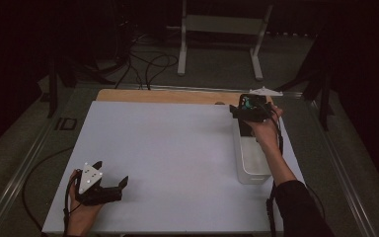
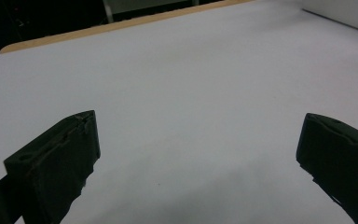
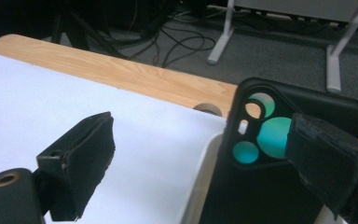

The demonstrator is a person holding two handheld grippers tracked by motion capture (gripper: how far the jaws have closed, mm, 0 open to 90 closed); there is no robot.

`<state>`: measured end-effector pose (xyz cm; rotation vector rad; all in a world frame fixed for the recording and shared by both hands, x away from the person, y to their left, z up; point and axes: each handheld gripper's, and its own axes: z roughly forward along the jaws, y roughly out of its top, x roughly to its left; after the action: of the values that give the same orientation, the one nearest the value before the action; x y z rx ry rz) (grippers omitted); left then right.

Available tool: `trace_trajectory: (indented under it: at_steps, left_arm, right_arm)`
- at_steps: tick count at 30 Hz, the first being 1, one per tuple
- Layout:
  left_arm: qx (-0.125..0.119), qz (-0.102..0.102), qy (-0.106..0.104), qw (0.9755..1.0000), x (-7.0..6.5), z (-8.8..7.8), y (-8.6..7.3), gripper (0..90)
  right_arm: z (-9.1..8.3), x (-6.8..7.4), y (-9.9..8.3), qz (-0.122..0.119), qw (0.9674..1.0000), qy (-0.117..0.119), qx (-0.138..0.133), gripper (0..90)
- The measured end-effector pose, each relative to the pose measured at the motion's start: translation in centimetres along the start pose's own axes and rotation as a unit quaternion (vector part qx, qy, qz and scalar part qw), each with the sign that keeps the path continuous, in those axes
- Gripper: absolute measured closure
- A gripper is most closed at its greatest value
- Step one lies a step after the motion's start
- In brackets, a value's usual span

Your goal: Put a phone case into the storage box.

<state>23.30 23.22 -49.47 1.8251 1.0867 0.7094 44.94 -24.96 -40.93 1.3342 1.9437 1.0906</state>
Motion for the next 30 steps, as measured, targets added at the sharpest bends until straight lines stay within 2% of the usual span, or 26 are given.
trace_trajectory:
  at_steps: [9, 21, 22, 25, 30]
  left_arm:
    - [-0.003, -0.003, -0.001, 1.0, 0.0, -0.1, 0.1, 0.1]
    - [-0.01, -0.003, 0.001, 0.9999, 0.1, -0.4, 0.4, 0.1]
    - [-0.01, -0.005, 0.002, 0.9999, 0.1, -0.4, 0.4, 0.1]
    - [-0.011, -0.006, 0.002, 0.9999, 0.2, -0.5, 0.4, 0.1]
    - [-0.015, -0.007, 0.005, 0.9998, 0.3, -0.6, 0.5, 0.1]
  right_arm:
    - [-1.7, 0.8, -0.5, 0.005, 0.9997, 0.022, -0.012, 8.3]
    - [-4.2, 2.0, -1.2, -0.009, 0.9986, 0.043, -0.03, 8.3]
    - [-4.8, 2.3, -1.4, -0.005, 0.9981, 0.049, -0.037, 8.3]
    - [-5.1, 2.4, -1.6, -0.004, 0.9979, 0.052, -0.039, 8.3]
    - [-6.7, 2.7, -2.7, 0.0, 0.9968, 0.066, -0.047, 8.3]
